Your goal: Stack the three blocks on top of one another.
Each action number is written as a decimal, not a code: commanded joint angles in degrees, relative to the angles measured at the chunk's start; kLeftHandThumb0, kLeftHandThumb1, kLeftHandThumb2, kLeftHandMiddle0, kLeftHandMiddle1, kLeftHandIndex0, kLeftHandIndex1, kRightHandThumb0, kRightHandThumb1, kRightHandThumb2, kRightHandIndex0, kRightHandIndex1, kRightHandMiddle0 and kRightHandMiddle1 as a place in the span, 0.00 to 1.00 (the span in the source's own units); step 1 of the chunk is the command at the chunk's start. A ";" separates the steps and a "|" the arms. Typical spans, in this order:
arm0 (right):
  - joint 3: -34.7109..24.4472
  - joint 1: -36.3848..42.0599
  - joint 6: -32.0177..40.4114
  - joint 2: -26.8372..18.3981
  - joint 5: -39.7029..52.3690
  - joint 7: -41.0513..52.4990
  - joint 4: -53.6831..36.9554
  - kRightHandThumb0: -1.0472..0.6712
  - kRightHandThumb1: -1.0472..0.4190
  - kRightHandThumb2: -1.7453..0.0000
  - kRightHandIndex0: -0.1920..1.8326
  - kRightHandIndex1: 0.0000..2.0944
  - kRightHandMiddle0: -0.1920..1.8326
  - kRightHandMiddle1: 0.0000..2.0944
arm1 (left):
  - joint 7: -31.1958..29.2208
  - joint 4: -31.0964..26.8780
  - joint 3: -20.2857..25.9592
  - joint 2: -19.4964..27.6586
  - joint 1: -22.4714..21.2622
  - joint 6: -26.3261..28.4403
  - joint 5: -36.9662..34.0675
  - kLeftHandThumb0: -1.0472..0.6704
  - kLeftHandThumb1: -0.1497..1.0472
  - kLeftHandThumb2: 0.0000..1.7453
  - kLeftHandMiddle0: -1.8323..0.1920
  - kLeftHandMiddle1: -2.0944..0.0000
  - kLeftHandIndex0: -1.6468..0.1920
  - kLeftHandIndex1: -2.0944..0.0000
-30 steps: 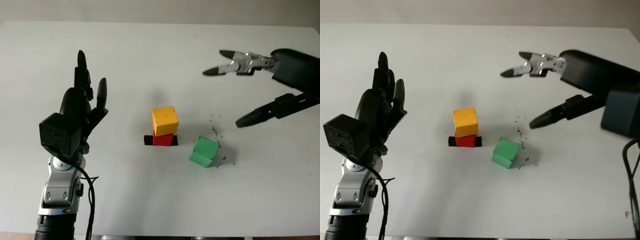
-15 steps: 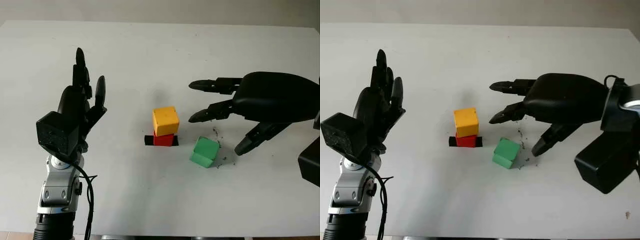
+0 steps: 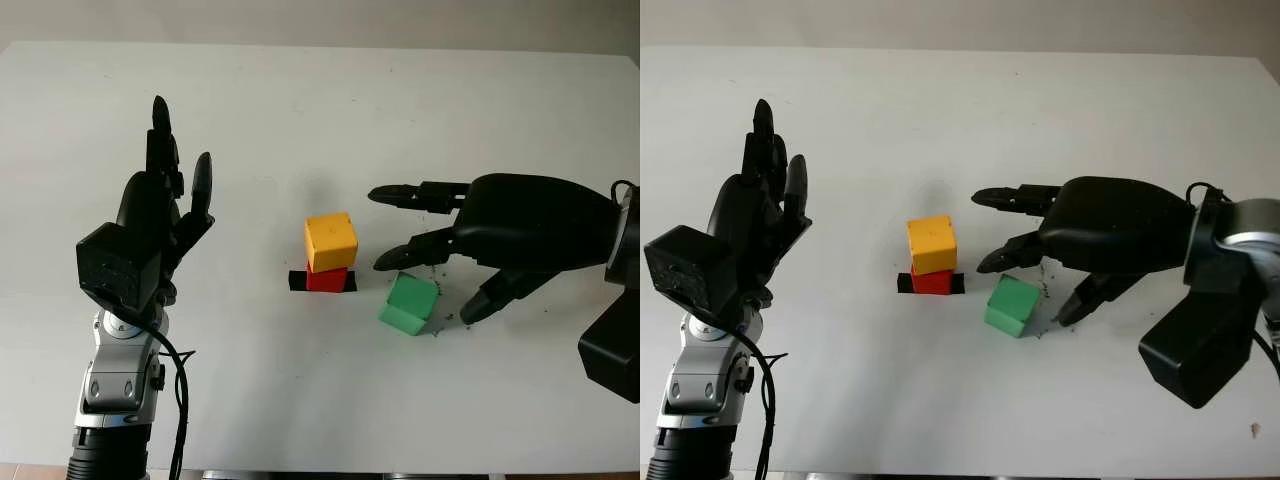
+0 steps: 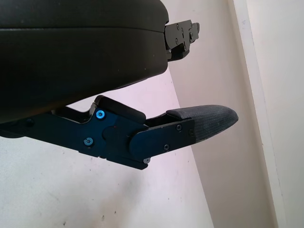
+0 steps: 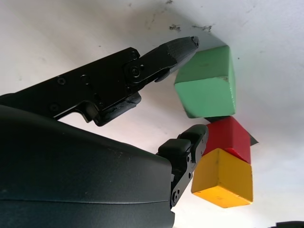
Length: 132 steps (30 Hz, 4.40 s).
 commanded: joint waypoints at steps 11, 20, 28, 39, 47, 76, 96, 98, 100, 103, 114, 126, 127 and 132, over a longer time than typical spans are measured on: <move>0.88 2.55 -3.63 2.02 -3.49 -6.49 2.28 0.27 0.12 0.97 0.09 0.03 0.39 0.08 | -0.03 -0.83 0.14 0.24 0.05 0.23 -0.12 0.18 1.00 0.37 1.00 1.00 1.00 1.00; 1.70 2.92 -3.91 2.85 -3.21 -8.27 2.67 0.29 0.10 0.97 0.11 0.03 0.39 0.09 | -0.13 -1.70 0.00 0.23 0.50 1.29 0.24 0.18 1.00 0.37 1.00 1.00 1.00 1.00; 1.86 2.53 -6.19 4.07 -2.94 -10.43 4.63 0.34 0.07 0.97 0.16 0.04 0.40 0.32 | 0.03 -1.87 -0.04 -0.15 0.66 1.50 -0.02 0.19 1.00 0.37 1.00 1.00 1.00 1.00; 1.30 0.77 -9.80 3.41 -9.01 -14.85 6.47 0.39 0.10 0.97 0.22 0.04 0.37 0.56 | -0.07 -1.81 -0.14 0.13 0.52 1.80 0.14 0.18 1.00 0.37 1.00 1.00 1.00 1.00; 1.42 -1.87 -13.53 3.01 -14.99 -19.90 9.99 0.38 0.12 0.97 0.24 0.04 0.36 0.57 | 0.16 -1.60 -0.18 0.08 0.43 1.30 0.44 0.19 1.00 0.37 1.00 1.00 1.00 1.00; -1.81 -27.22 16.90 8.08 4.05 -8.37 11.03 0.37 0.18 0.98 0.28 0.04 0.46 0.53 | 0.92 -0.32 -0.39 -0.05 -0.59 0.38 0.97 0.17 1.00 0.37 1.00 1.00 1.00 1.00; -4.67 -20.49 72.83 19.80 27.72 0.19 -12.31 0.40 0.12 0.96 0.21 0.01 0.30 0.73 | 1.41 -0.70 -0.94 -0.93 0.34 -0.68 0.22 0.19 1.00 0.38 1.00 1.00 1.00 1.00; -5.36 -17.54 76.97 20.80 29.15 -1.46 -15.51 0.40 0.10 0.96 0.19 0.00 0.26 0.76 | 1.27 -0.75 -0.87 -0.84 0.51 -0.85 0.19 0.19 1.00 0.38 1.00 1.00 1.00 1.00; -6.04 -15.60 80.89 21.51 30.81 -2.48 -17.56 0.40 0.08 0.96 0.18 0.00 0.24 0.78 | 1.17 -0.85 -0.78 -0.80 0.61 -0.72 0.12 0.19 1.00 0.38 1.00 1.00 1.00 1.00; -6.87 -13.72 86.24 22.87 33.29 -4.09 -19.25 0.40 0.05 0.96 0.15 0.00 0.20 0.81 | 0.88 -0.46 -0.57 -0.64 0.50 -1.16 -0.16 0.19 1.00 0.38 1.00 1.00 1.00 1.00; -7.08 -8.85 90.74 25.58 34.06 -10.21 -22.07 0.35 0.05 0.97 0.18 0.02 0.21 0.79 | 1.02 -0.46 -0.74 -0.83 0.39 -0.81 -0.07 0.19 1.00 0.38 1.00 1.00 1.00 1.00; -7.41 -7.23 90.95 29.60 36.43 -12.32 -20.45 0.36 0.06 0.97 0.19 0.03 0.21 0.77 | 1.17 -0.73 -0.80 -0.80 0.88 -1.11 0.26 0.20 1.00 0.38 1.00 1.00 1.00 1.00; -7.13 -7.17 90.97 29.50 36.20 -12.38 -20.41 0.35 0.06 0.97 0.19 0.03 0.22 0.77 | 1.28 -0.74 -0.80 -0.77 0.93 -1.12 0.43 0.19 1.00 0.38 1.00 1.00 1.00 1.00; -6.30 -6.94 93.09 29.27 35.83 -12.85 -20.78 0.35 0.06 0.97 0.19 0.03 0.24 0.76 | 1.13 -0.68 -0.60 -0.84 0.96 -1.26 0.24 0.19 1.00 0.38 1.00 1.00 1.00 1.00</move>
